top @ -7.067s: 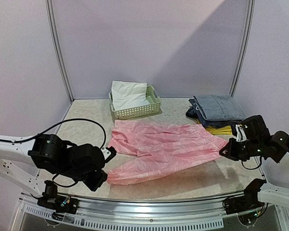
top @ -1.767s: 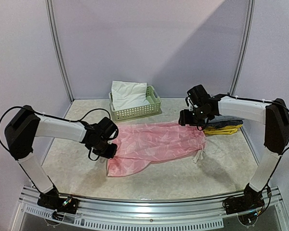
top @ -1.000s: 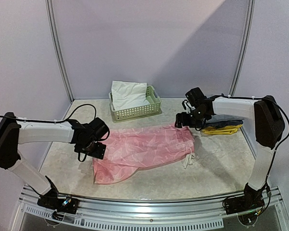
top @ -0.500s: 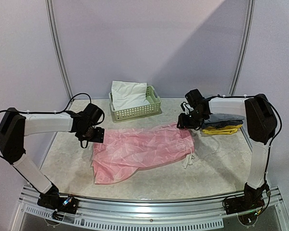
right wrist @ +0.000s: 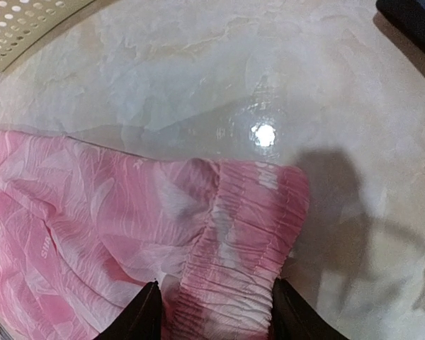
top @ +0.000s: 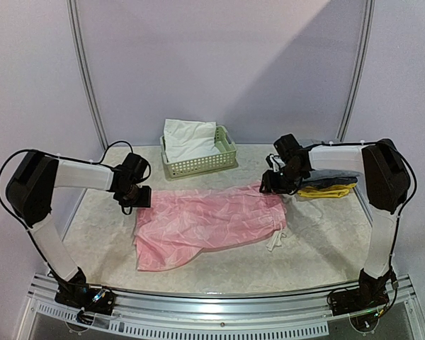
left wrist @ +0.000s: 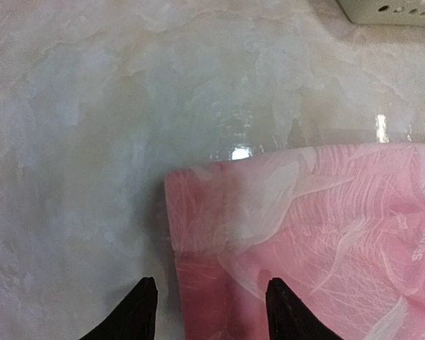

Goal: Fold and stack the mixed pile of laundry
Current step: Smooth out the rectangle-folded shorts at the center of the board.

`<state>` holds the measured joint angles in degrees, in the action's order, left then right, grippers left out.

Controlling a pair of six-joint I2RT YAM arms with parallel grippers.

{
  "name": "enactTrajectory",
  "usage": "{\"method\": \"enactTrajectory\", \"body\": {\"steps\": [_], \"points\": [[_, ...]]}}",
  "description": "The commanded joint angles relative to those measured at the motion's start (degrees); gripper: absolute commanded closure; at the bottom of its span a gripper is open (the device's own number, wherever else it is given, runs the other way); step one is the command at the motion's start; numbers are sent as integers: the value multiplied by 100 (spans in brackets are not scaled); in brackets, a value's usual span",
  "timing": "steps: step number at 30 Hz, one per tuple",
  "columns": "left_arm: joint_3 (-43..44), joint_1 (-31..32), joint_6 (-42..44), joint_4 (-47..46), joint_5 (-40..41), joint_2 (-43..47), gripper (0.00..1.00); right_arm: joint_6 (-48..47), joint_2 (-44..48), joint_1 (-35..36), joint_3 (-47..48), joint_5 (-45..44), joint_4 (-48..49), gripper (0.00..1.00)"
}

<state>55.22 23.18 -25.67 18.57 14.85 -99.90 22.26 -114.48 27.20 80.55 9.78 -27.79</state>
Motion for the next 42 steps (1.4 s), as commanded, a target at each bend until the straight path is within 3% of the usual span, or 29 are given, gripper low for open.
{"method": "enactTrajectory", "body": {"steps": [1, 5, 10, 20, 34, 42], "points": [[68, -85, 173, -491, -220, -275, 49, 61, 318, -22, -219, 196, 48, 46], [183, -94, 274, -527, -109, -484, 59, 109, 379, -17, -434, 251, 115, 46], [290, -94, 308, -591, -92, -581, 83, 112, 395, -15, -496, 244, 94, 46], [363, -48, 519, -383, 146, -225, 100, 147, 448, -15, -540, 227, 80, 47], [1236, 1, 744, 34, -16, -106, 100, 189, 652, -16, -635, -58, -37, 47], [1590, -24, 835, -395, 347, -422, 100, 287, 844, -13, -733, -316, -59, 46]]}}
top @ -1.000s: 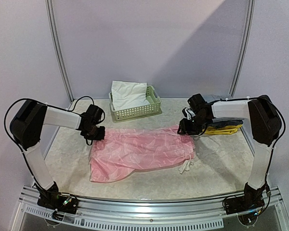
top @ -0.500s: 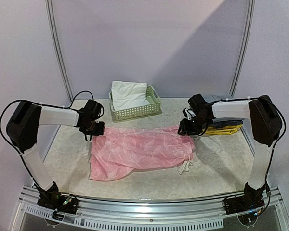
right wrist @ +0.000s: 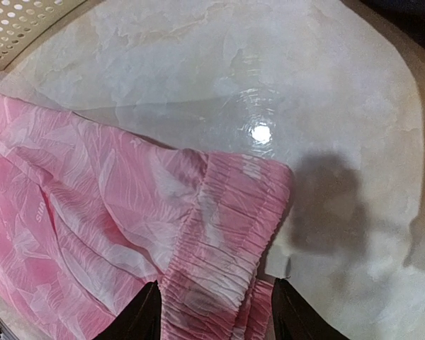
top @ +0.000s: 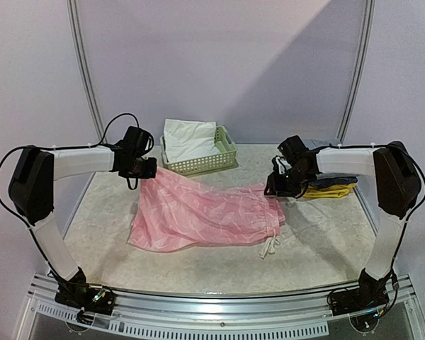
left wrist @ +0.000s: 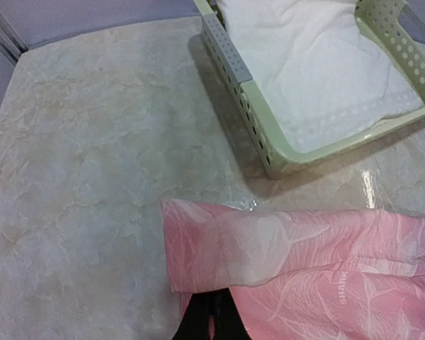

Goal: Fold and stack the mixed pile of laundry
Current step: Smooth out the rectangle-folded shorts at the center of the board.

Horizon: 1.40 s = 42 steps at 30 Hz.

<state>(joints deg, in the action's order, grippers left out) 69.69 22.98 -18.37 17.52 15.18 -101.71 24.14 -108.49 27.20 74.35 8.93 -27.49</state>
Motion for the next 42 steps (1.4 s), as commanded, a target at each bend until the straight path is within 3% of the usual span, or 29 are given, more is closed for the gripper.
{"method": "enactTrajectory", "body": {"steps": [1, 5, 9, 12, 16, 23, 32, 42], "points": [[214, -29, 106, -320, 399, -382, 97, 106, 263, -14, -125, -237, -73, 46], [842, -63, 83, 221, 362, -1057, 72, 93, 435, 5, -259, -142, 87, 46], [367, 128, 79, -131, 512, -621, 35, 66, 875, 49, -590, -51, 439, 45], [264, 329, 175, 20, 714, -263, 22, 44, 1203, 116, -803, 104, 712, 45], [125, 722, 194, 240, 873, 179, 24, -55, 1372, 242, -880, 588, 1013, 46], [-88, 1175, 248, 198, -423, 82, 34, -70, 729, 348, -417, 1173, 1077, 48], [-667, 1314, 109, 19, -488, -245, 40, -122, 82, 387, 249, -316, -5, 36], [-1302, 1314, -161, -367, -525, -553, 46, 124, -190, 183, 132, -77, 39, 31]]}}
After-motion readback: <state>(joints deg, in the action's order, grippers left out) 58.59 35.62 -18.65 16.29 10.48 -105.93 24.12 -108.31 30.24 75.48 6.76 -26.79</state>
